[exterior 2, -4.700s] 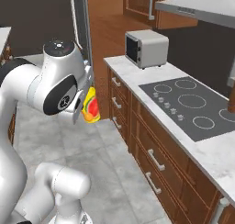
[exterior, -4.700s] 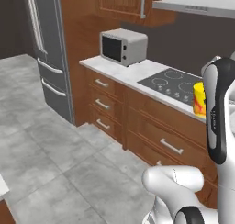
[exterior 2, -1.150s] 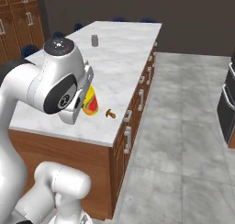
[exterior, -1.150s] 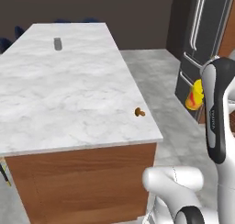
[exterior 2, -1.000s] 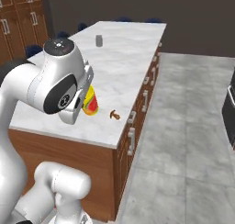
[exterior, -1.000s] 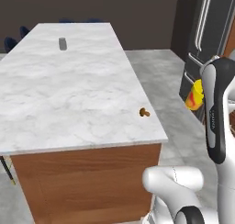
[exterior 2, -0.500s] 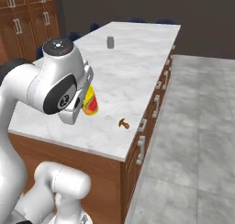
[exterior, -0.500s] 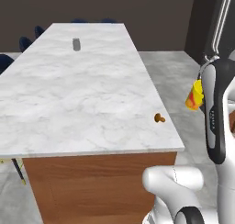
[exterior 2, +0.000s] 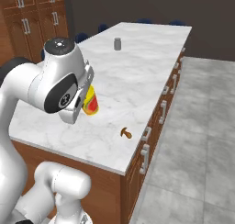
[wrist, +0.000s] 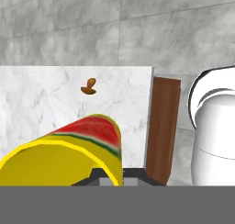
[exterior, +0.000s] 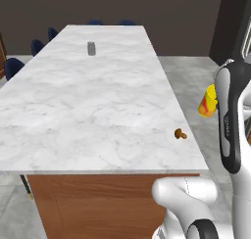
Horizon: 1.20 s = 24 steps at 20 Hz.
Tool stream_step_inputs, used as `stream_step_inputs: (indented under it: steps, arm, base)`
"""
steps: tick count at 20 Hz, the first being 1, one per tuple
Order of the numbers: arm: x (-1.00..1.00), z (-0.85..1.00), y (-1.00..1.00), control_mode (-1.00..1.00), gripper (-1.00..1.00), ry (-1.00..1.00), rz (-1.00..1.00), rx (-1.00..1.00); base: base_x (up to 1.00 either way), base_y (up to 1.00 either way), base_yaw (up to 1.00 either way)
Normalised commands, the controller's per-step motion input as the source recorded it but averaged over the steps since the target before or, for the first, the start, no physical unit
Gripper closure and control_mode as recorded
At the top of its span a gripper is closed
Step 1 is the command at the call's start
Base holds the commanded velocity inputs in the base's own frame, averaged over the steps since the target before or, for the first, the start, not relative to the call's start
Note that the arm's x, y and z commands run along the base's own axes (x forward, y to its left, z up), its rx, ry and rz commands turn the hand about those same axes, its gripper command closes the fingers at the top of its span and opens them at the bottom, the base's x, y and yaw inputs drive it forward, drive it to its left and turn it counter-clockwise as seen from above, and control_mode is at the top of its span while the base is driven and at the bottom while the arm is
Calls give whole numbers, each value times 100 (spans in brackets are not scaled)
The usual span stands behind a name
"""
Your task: Open the cabinet directly in front. Then move the beer and the cup to the dining counter with the jar on it.
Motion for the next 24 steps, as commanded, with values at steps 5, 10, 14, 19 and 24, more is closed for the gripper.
stream_step_inputs:
  steps: [5, 10, 14, 19, 24]
  arm:
    - [0, 0, 0, 100, 100, 0, 0, 0]
    - [0, 0, 0, 100, 100, 0, 0, 0]
    - [0, 0, 0, 100, 100, 0, 0, 0]
    - [0, 0, 0, 100, 100, 0, 0, 0]
    - [5, 0, 2, -100, 100, -3, 12, 0]
  base:
    - [29, 27, 13]
    - [37, 15, 12]
    - [32, 8, 12]
    - [11, 6, 12]
    - [0, 0, 0]
